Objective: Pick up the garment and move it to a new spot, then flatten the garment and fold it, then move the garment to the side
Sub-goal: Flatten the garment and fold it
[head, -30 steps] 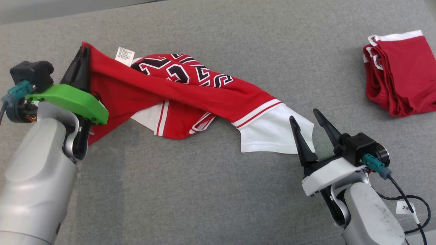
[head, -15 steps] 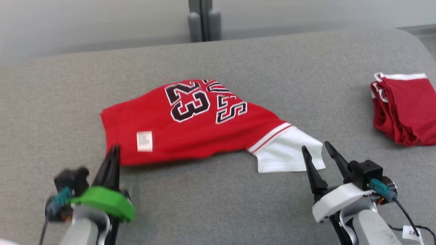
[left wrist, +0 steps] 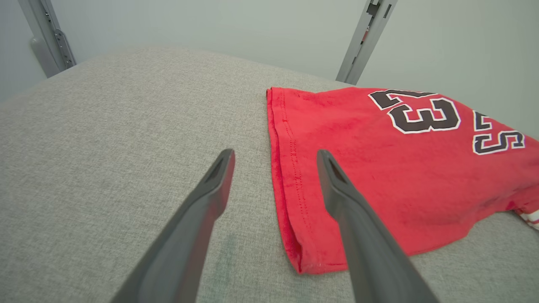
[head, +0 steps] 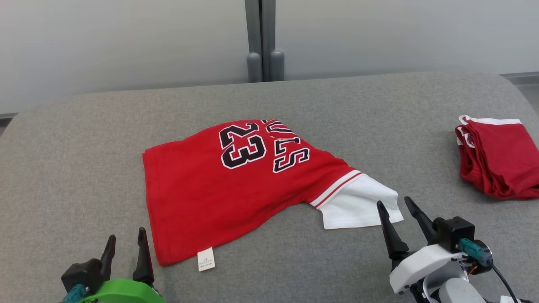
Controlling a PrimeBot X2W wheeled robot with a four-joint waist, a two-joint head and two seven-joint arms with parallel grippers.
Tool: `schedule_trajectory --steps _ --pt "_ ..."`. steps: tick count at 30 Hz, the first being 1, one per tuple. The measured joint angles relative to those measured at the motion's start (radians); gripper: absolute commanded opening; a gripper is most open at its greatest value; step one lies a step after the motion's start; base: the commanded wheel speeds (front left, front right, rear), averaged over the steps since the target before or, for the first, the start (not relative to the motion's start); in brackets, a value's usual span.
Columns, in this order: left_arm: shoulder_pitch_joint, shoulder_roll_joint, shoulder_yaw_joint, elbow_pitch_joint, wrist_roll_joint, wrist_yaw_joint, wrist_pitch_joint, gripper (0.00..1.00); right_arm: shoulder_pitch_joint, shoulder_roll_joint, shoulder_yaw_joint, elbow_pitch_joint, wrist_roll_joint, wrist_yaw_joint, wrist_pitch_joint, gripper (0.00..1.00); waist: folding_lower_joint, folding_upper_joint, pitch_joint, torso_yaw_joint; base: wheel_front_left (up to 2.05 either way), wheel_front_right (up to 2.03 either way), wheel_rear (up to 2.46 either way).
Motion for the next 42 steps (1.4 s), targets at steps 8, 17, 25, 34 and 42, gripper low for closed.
schedule_trajectory --steps 8,17,25,34,42 --pt "-0.001 -0.02 -0.002 0.009 0.026 -0.001 0.0 1.0 0.005 0.0 0.006 0.015 0.007 0.0 0.0 1.0 0.0 0.0 -0.004 -0.021 0.0 0.0 0.0" --pt "-0.01 -0.023 -0.043 0.098 0.011 -0.001 0.0 1.0 0.001 0.0 -0.015 0.057 -0.02 0.0 0.0 1.0 0.0 0.0 0.038 -0.02 0.0 0.0 0.0" --pt "-0.043 -0.023 -0.066 0.162 -0.015 -0.001 0.0 1.0 -0.037 0.0 -0.058 0.112 -0.063 0.0 0.0 1.0 0.0 0.0 0.086 -0.018 0.0 0.0 0.0" --pt "-0.092 -0.019 -0.101 0.215 -0.032 -0.001 -0.002 1.0 -0.108 -0.001 -0.109 0.182 -0.101 0.0 0.0 1.0 0.0 0.0 0.14 -0.014 0.0 0.0 0.0" --pt "-0.115 -0.011 -0.133 0.225 -0.054 -0.001 -0.006 1.0 -0.176 0.0 -0.099 0.269 -0.114 0.0 0.0 1.0 0.0 0.0 0.173 0.0 0.0 0.0 0.0"
